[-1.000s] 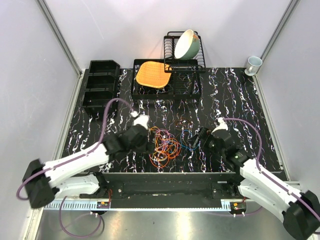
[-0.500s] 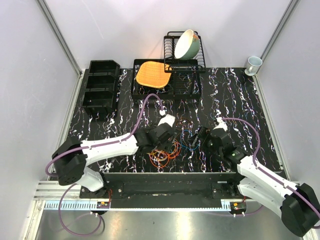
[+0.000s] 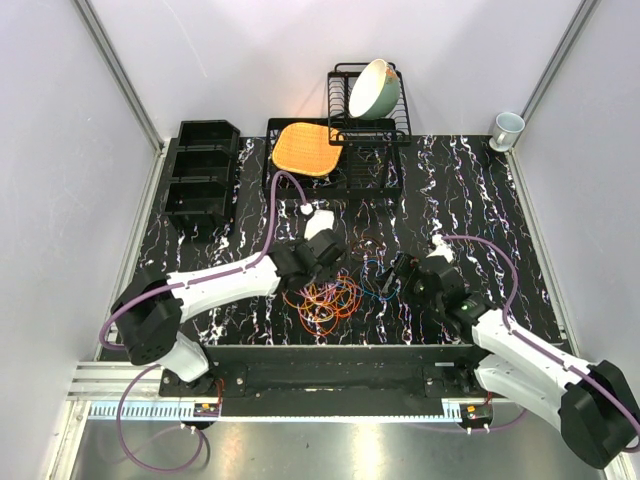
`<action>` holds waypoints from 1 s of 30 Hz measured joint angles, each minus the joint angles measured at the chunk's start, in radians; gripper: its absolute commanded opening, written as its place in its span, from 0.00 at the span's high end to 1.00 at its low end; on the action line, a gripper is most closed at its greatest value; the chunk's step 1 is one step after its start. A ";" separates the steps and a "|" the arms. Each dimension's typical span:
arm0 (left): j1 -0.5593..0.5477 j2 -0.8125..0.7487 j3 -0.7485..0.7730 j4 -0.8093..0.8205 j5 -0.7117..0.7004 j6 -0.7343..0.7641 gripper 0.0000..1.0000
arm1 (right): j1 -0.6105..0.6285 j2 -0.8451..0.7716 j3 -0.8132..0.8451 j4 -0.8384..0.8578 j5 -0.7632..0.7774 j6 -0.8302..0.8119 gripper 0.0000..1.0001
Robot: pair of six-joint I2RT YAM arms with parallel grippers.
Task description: Untangle the cables
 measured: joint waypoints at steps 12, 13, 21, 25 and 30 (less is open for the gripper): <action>0.017 0.000 -0.063 0.010 0.010 -0.019 0.51 | 0.000 0.071 0.006 0.016 -0.002 0.000 0.05; 0.017 0.000 -0.067 0.013 0.012 -0.019 0.51 | 0.000 0.074 0.006 0.016 -0.002 0.000 0.05; 0.021 0.001 -0.085 0.047 0.036 -0.011 0.55 | 0.000 0.095 0.022 0.022 -0.003 0.000 0.05; 0.022 0.003 -0.089 0.072 0.058 -0.008 0.57 | 0.000 0.108 0.027 0.023 -0.003 -0.001 0.05; 0.022 0.015 -0.090 0.088 0.073 -0.008 0.60 | 0.000 0.114 0.034 0.026 -0.003 -0.001 0.05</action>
